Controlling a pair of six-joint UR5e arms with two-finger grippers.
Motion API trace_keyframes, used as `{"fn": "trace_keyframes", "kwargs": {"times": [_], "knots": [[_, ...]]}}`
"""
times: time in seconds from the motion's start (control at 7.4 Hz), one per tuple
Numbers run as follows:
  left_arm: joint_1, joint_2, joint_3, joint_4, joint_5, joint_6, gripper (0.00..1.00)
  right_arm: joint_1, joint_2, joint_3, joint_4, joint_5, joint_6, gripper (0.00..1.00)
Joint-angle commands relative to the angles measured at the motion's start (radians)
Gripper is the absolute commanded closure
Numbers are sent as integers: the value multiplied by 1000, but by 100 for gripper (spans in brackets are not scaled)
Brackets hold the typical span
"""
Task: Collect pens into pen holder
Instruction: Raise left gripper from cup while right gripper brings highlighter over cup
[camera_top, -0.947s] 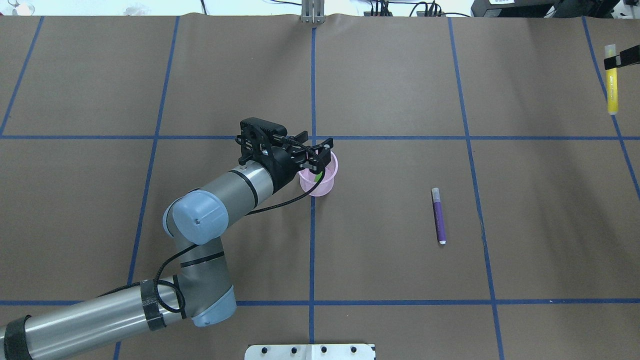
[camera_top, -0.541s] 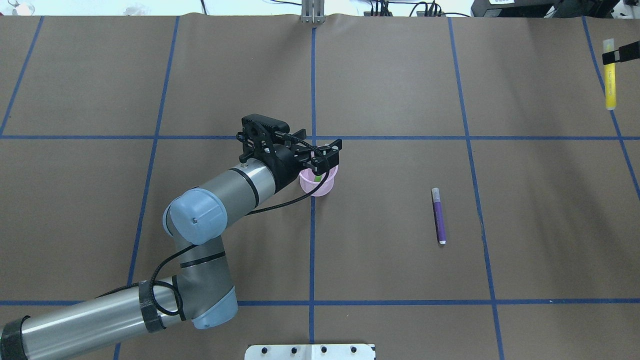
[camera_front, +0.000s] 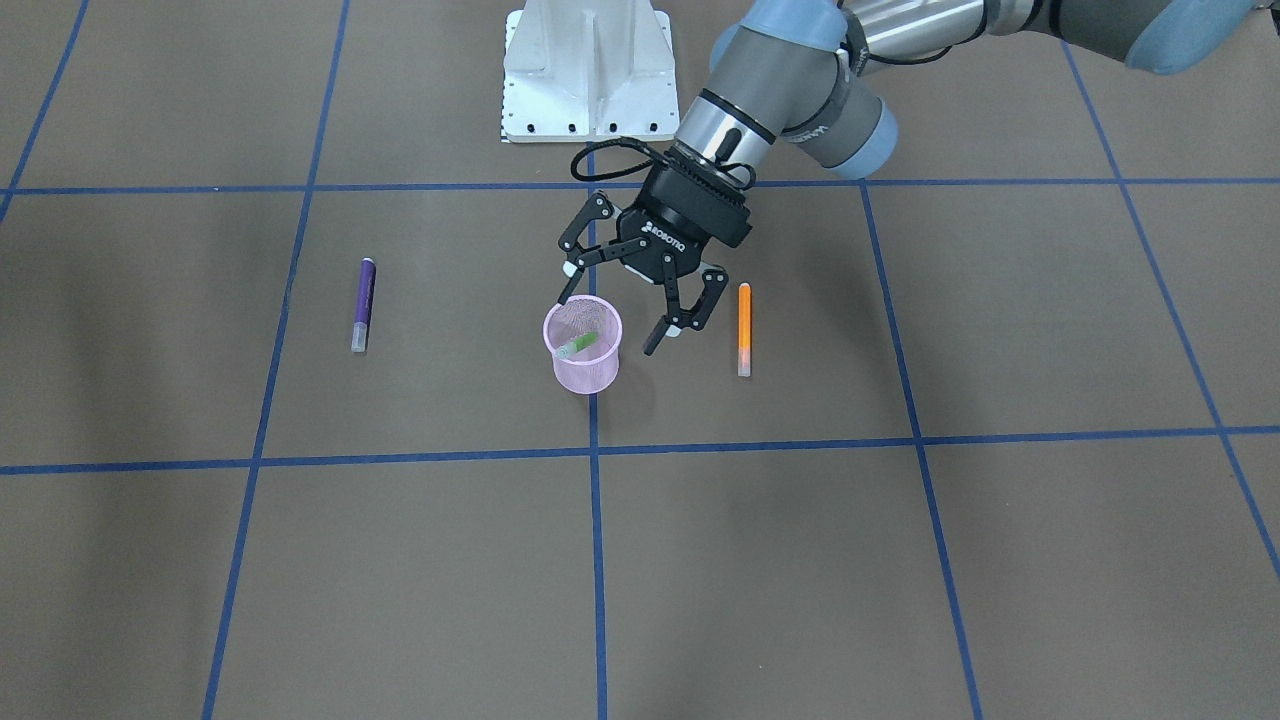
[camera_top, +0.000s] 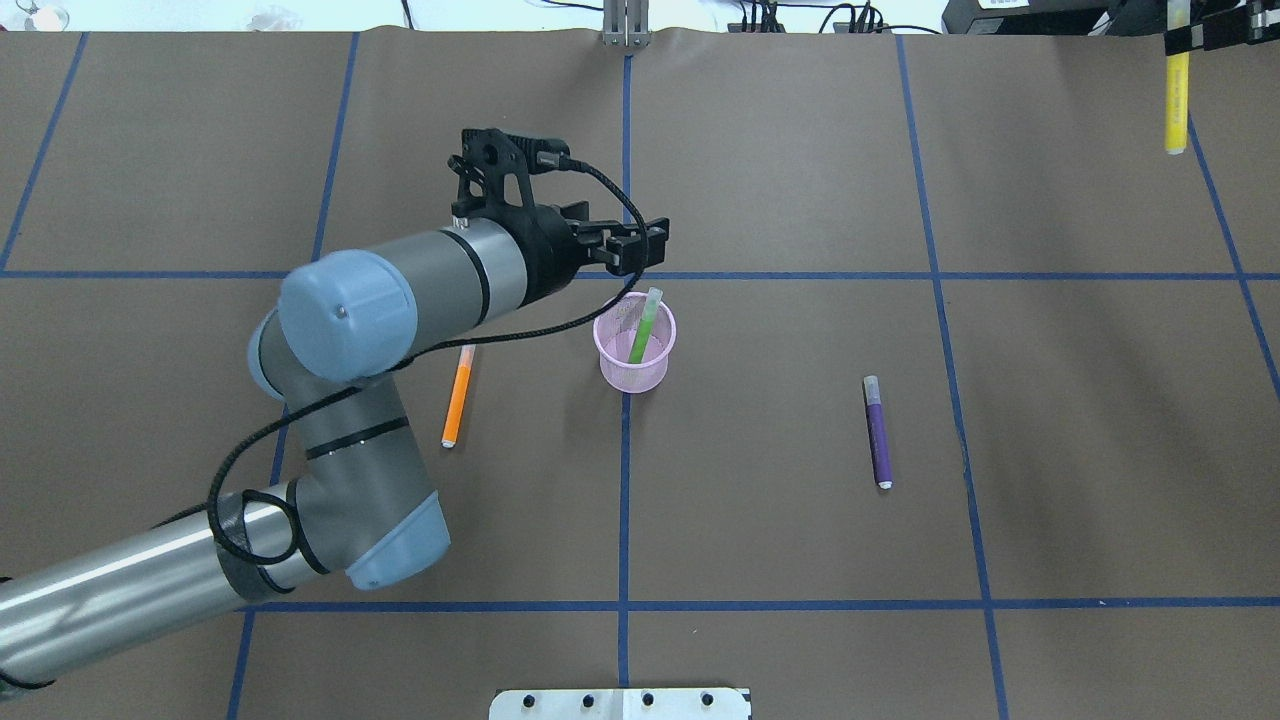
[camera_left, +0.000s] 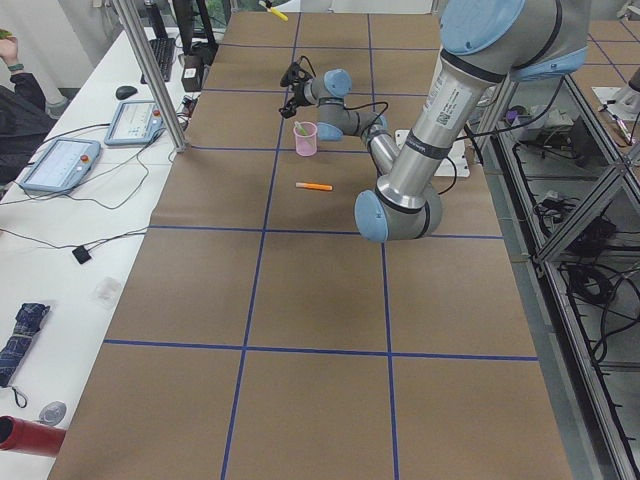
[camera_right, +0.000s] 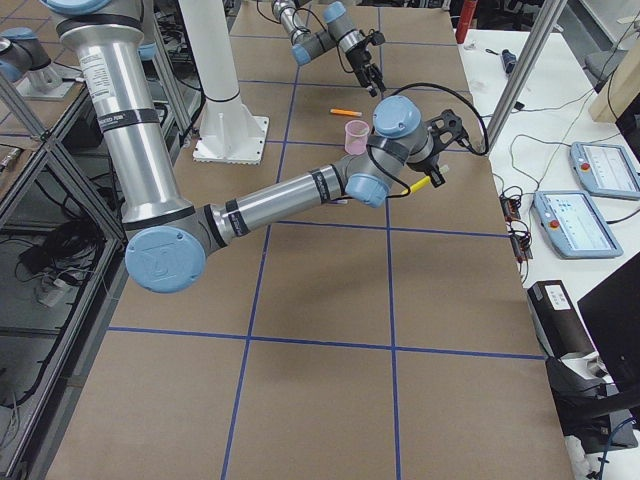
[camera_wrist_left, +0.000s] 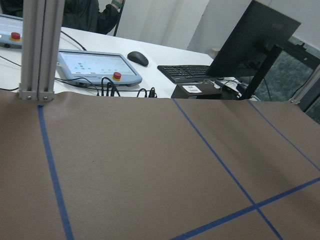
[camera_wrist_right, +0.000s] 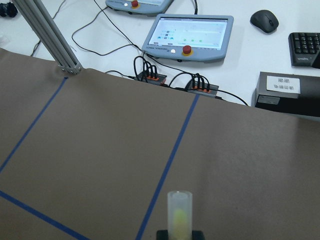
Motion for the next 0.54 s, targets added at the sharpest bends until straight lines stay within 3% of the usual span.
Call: {"fn": "trace_keyframes", "kwargs": {"times": [0.0,0.41], "knots": [[-145,11,-32,182,-238,2,1,-159,56,60,44,-180,166,100],[-170,86,-32,190,-254,46,1,-414,50,63,251,-493,300,100]]}}
